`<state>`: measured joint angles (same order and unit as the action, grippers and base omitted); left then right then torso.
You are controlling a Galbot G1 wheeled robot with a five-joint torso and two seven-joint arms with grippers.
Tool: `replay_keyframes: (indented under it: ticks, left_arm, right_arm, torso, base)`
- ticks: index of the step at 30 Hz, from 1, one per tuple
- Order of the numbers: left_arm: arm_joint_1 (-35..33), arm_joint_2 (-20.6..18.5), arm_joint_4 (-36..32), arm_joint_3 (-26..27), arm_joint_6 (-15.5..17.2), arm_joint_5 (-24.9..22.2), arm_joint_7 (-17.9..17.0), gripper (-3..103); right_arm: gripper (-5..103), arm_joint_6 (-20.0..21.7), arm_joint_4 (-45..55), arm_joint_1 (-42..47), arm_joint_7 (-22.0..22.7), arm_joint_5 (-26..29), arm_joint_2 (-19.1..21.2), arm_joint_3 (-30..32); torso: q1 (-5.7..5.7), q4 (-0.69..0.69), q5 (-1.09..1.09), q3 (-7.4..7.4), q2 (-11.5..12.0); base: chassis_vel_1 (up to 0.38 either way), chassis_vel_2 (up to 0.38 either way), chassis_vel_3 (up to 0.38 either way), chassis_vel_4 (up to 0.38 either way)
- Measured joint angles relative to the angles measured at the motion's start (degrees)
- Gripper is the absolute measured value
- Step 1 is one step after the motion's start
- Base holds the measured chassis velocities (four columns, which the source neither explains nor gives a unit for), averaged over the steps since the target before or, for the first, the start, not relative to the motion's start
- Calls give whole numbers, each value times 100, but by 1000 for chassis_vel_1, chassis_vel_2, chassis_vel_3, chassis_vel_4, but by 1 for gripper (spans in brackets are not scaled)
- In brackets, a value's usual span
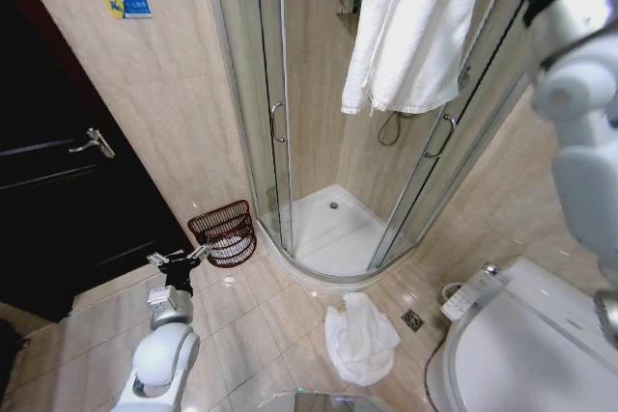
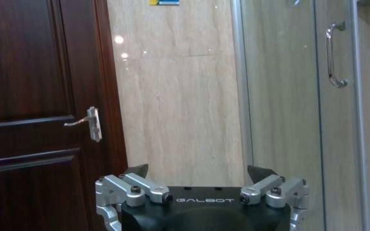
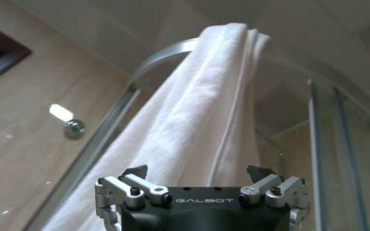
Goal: Discard the used towel into the hamper.
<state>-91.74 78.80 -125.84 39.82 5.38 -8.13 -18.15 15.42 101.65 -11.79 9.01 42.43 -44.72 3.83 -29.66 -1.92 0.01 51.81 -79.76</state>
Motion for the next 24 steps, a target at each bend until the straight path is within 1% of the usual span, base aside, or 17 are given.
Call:
replay_keyframes:
  ticks: [1,2,3,5,6,10,11,13,14,16,18,19,22,24]
  left_arm:
    - [6,6,15,1,-17,0,0,100]
    - [6,6,15,1,-17,0,0,100]
    - [17,12,33,1,-27,-1,0,100]
    - [40,24,46,-5,-37,-1,-1,100]
    - [40,24,46,-5,-37,-1,-1,100]
    - [77,36,73,2,-61,-10,-4,100]
    - [77,36,73,2,-61,-10,-4,100]
    - [79,45,76,55,-99,-25,-6,100]
    - [73,45,83,76,-124,-30,-7,100]
    - [67,45,95,93,-144,-33,-8,100]
    - [69,50,126,114,-179,-34,-9,100]
    - [69,50,126,114,-179,-34,-9,100]
    - [87,61,162,109,-196,-35,-9,100]
    - [94,64,170,99,-196,-35,-9,100]
  right_arm:
    - [100,11,-157,-238,33,7,-92,-154]
    - [100,11,-157,-238,33,7,-92,-154]
    - [100,41,-341,-489,69,31,-213,-304]
    - [100,85,-566,-769,152,106,-423,-510]
    - [100,85,-566,-769,152,106,-423,-510]
    - [100,194,-999,-1217,406,259,-914,-769]
    - [100,194,-999,-1217,406,259,-914,-769]
    - [101,226,-1191,-1303,564,261,-1078,-793]
    - [96,223,-1243,-1305,580,256,-1105,-792]
    - [96,209,-1268,-1301,587,248,-1111,-785]
    - [86,203,-1252,-1257,595,229,-1099,-762]
    - [86,203,-1252,-1257,595,229,-1099,-762]
    - [70,201,-1205,-1192,609,220,-1077,-742]
    - [70,199,-1200,-1179,609,218,-1074,-738]
  torso:
    - [1,-1,1,0,1]
    - [1,-1,1,0,1]
    - [1,1,-2,-1,2]
    - [2,-1,-2,-2,3]
    - [2,-1,-2,-2,3]
    - [3,-4,-4,-3,5]
    - [3,-4,-4,-3,5]
    - [4,-4,-3,-4,5]
    - [4,-2,-1,-3,6]
    - [4,-2,-1,-3,6]
    - [4,0,0,-4,7]
    - [4,0,0,-4,7]
    - [5,0,0,-5,8]
    - [5,-1,-1,-5,8]
  base:
    - [0,0,0,0]
    - [0,0,0,0]
    - [0,0,0,0]
    - [0,0,0,0]
    - [0,0,0,0]
    - [0,0,0,0]
    - [0,0,0,0]
    - [0,0,0,0]
    - [0,0,0,0]
    - [0,0,0,0]
    - [0,0,0,0]
    - [0,0,0,0]
    - [0,0,0,0]
    - [0,0,0,0]
